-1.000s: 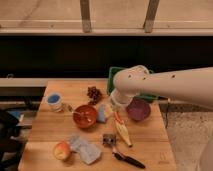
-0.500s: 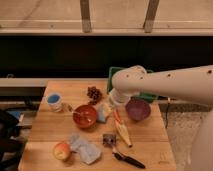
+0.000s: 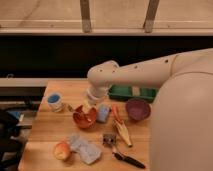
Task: Place fork in purple bowl
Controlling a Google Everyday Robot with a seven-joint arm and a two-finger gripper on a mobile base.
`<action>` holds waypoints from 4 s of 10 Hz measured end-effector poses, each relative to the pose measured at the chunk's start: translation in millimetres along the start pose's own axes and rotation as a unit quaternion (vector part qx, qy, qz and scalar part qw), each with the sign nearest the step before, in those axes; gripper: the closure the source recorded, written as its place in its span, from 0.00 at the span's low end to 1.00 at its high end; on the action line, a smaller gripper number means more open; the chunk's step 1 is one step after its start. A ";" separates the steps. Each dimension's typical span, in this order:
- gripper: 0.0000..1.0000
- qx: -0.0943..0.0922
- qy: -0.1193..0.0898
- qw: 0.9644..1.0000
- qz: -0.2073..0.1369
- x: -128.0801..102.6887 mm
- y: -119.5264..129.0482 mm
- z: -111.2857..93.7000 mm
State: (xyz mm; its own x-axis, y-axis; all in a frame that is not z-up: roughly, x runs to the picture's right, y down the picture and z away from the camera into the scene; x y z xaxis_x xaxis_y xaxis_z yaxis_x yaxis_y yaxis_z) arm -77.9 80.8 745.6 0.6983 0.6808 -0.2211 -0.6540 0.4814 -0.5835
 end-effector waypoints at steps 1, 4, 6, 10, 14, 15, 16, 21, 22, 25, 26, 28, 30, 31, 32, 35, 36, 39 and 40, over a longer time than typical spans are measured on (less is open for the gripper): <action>0.41 -0.012 -0.003 1.000 -0.023 -16.0 10.1 6.2; 0.41 -0.050 -0.023 0.994 -0.092 -52.0 40.7 16.9; 0.41 -0.052 -0.023 0.994 -0.095 -52.3 42.0 17.4; 0.41 -0.061 0.005 0.995 -0.075 -31.8 47.9 37.3; 0.41 -0.078 0.019 0.995 -0.058 -19.0 49.1 55.9; 0.41 -0.080 0.021 0.995 -0.053 -16.4 46.7 58.5; 0.41 -0.081 0.023 0.995 -0.049 -14.3 40.9 62.6; 0.41 -0.104 0.022 0.993 -0.045 -18.0 16.8 87.0; 0.41 -0.108 0.021 0.993 -0.045 -19.6 14.6 90.7; 0.41 -0.123 0.013 0.991 -0.043 -22.9 10.3 106.5; 0.41 -0.130 0.012 0.991 -0.043 -24.2 12.2 113.2; 0.43 -0.139 0.011 0.989 -0.045 -24.5 16.8 121.7; 0.57 -0.141 0.010 0.989 -0.046 -25.0 19.4 124.8; 0.79 -0.140 0.009 0.989 -0.047 -24.1 21.5 126.5; 0.91 -0.139 0.008 0.989 -0.046 -22.7 21.4 125.7; 1.00 -0.134 0.004 0.990 -0.042 -20.3 20.1 122.0; 1.00 -0.132 0.003 0.990 -0.043 -20.3 19.6 121.2; 1.00 -0.099 -0.004 0.994 -0.046 -30.4 16.2 91.6; 1.00 -0.077 -0.005 0.996 -0.045 -37.2 16.8 72.4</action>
State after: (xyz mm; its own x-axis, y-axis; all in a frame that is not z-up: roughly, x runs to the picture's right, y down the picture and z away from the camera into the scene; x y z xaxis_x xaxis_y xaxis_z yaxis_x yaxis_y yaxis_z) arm -135.9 103.5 800.6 0.7488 0.6443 -0.1552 -0.5363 0.4515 -0.7131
